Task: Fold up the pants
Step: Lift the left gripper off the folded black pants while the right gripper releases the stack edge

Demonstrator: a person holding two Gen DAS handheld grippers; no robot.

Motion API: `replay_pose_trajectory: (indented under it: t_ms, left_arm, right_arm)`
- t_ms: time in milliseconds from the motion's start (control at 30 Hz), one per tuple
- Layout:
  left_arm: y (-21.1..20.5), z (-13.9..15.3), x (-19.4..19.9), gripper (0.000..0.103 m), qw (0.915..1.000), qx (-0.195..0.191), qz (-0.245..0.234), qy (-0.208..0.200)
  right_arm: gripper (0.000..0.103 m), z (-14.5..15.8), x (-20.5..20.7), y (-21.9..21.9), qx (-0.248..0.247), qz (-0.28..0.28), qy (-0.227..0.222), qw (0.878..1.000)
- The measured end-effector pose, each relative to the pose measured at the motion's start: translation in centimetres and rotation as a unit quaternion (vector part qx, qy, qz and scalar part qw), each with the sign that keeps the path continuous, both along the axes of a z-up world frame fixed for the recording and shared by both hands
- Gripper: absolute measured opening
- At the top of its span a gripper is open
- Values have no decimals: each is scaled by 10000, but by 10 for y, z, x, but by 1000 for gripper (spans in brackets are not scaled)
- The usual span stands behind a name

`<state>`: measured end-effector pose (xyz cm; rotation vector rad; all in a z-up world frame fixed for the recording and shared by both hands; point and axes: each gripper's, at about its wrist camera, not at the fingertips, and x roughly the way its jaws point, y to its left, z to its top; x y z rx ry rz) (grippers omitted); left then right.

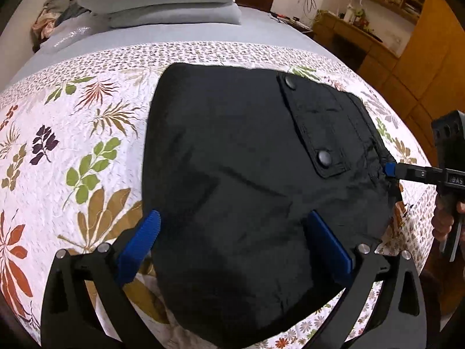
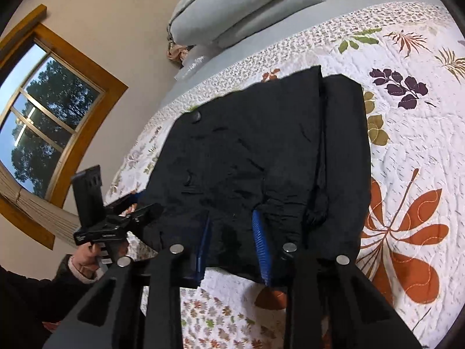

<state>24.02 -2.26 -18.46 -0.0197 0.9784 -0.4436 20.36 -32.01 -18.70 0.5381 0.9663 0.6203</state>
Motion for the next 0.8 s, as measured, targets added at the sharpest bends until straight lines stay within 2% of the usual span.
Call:
replay_pose_trajectory:
  t_ms: [67,167,300,433,467,500,567,700,800]
  left_arm:
    - [6,9,-3,100,9999,49,66,-68]
    - [9,20,-13,100,9997,49,95,-222]
    - [-2,8,-18,100,9985,516,-26,-184]
    - [9,13,-13,100,9995,258,163,-64]
    - [13,16,-11,100,9992,283,237,-123]
    - [17,19,-8,100,9988,357,291,-146]
    - [22,18,-6,100,9986,403,338,-82]
    - [28,13,-13,100,9982,442,403,-71]
    - [37,9,-23,100,9978,241,620,-81]
  right_arm:
    - [60,12,-10,-5,-121,-69,-188,9997]
    - [60,20,-24,-3,-703,46,-204,9973]
    - [53,8,-25,-1,-1350,122,113,9907]
    - [53,21,-29,-23,-820,-97,5,9966]
    - [55,23,-28,-31,-663,-219,35,9976]
    - [62,22,-26,-38,-534,-344,145,9979]
    - [64,17,-25,-44,-370,-394,319,9980]
    - [64,5,-32,-44,-715,-494,397,9954]
    - [64,-4,-40,-40,-885,-466,433,9940]
